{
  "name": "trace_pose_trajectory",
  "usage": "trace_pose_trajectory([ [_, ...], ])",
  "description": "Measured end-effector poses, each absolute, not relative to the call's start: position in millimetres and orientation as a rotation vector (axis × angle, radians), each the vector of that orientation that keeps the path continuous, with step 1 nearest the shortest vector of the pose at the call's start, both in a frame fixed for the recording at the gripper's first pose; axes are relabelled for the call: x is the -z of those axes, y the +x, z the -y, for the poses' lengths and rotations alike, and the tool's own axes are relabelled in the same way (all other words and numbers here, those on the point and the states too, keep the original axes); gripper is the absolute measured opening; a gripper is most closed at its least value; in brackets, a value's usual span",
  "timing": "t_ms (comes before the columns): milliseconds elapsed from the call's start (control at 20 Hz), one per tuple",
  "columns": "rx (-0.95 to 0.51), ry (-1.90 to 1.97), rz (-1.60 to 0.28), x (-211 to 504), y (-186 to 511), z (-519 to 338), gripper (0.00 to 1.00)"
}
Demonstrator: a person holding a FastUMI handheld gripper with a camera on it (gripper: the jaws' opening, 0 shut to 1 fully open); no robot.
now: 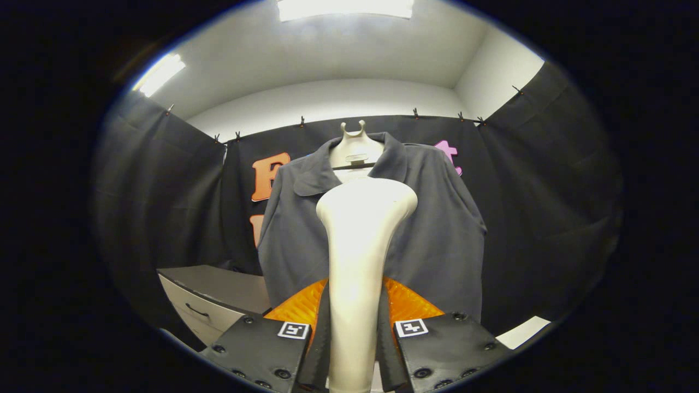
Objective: Iron the clothes twice with a garment steamer, once on the left side and once on the right side.
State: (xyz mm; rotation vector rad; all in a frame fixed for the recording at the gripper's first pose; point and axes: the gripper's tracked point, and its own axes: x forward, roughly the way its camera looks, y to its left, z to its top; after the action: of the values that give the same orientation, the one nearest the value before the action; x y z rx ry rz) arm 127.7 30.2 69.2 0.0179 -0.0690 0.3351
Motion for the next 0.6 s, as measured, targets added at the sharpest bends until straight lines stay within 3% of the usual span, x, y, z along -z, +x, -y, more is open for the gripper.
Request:
trace_pose_trajectory([
  [300,-0.228,0.029,0.048,-80,182,33,0.43],
  [600,-0.229,0.053,-0.001,-66,216,39,0.43],
])
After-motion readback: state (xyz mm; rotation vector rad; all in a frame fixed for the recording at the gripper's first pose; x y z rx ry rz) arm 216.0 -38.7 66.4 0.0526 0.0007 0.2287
